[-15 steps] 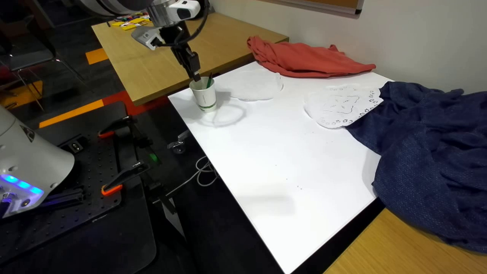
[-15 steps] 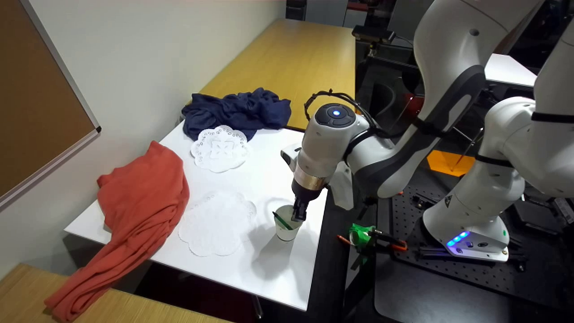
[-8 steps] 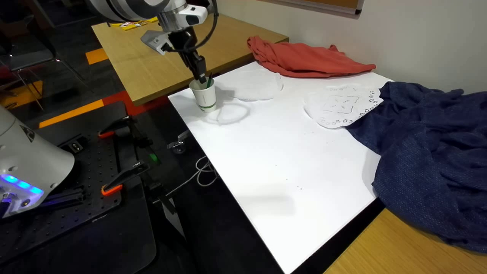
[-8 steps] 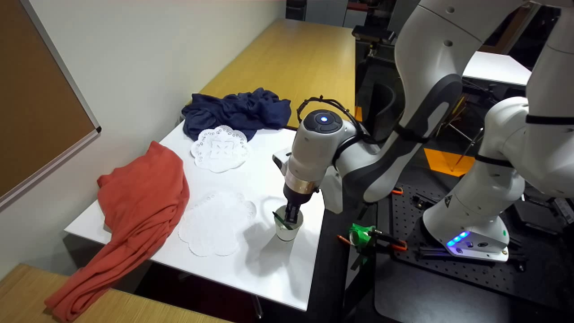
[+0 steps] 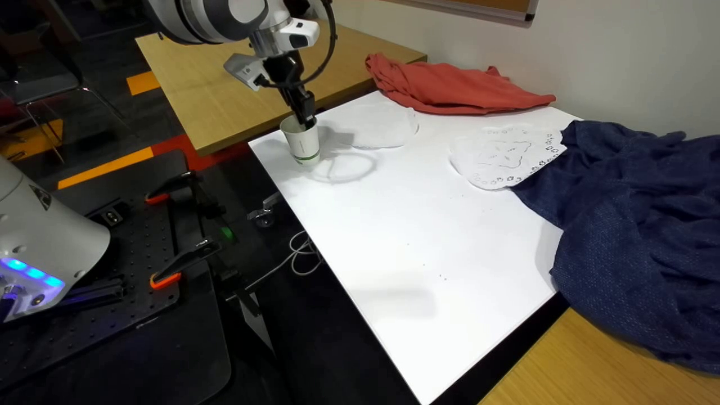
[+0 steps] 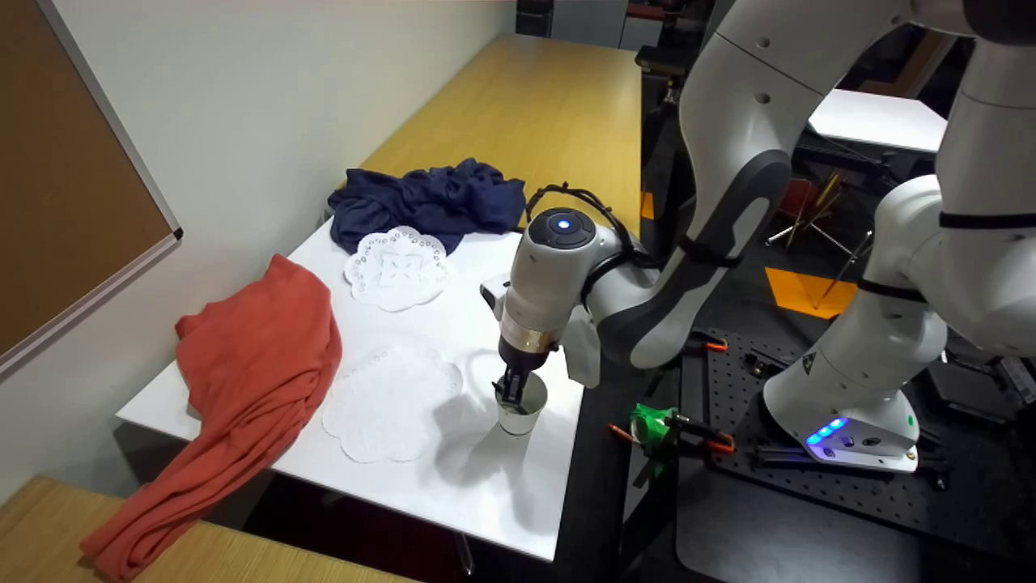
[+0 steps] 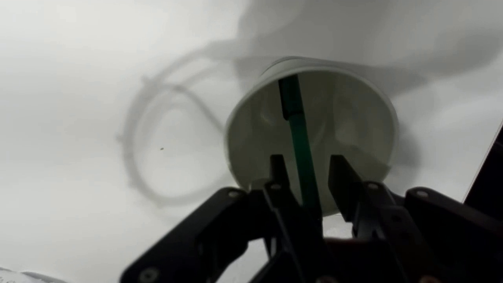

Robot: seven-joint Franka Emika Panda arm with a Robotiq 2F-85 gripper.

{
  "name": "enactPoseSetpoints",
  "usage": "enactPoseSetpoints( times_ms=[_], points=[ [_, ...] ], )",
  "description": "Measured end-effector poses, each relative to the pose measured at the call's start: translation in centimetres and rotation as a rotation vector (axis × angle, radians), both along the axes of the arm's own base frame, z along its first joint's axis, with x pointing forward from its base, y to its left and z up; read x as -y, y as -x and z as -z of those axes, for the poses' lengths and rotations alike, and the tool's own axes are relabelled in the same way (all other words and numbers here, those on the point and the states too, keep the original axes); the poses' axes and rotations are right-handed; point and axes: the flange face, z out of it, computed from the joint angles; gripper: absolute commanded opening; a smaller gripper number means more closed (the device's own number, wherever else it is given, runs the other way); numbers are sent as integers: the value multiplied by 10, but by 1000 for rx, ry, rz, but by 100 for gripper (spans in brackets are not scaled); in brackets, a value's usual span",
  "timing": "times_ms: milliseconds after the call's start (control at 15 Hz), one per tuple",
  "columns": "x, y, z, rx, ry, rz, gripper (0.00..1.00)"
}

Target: Remove the pen from the cup and put it on the table

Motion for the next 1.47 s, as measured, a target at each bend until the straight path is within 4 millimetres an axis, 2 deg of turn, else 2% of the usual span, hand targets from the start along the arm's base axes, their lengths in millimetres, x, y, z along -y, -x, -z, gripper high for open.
enactPoseSetpoints(
  times_ms=[67,133,467,667,867,1200,1467],
  points=[
    [0,-1,3,-3,0,1,1],
    [0,-3,5,-6,0,1,0],
    [-3,-2,7,-7,0,-4,3],
    [-7,5,-5,11,3,-19,3],
    [-11,15,-35,61,13,-36,3],
    [-15,34,-105,196,31,-69,3],
    [-12,42,-149,246,54,-70,3]
  ],
)
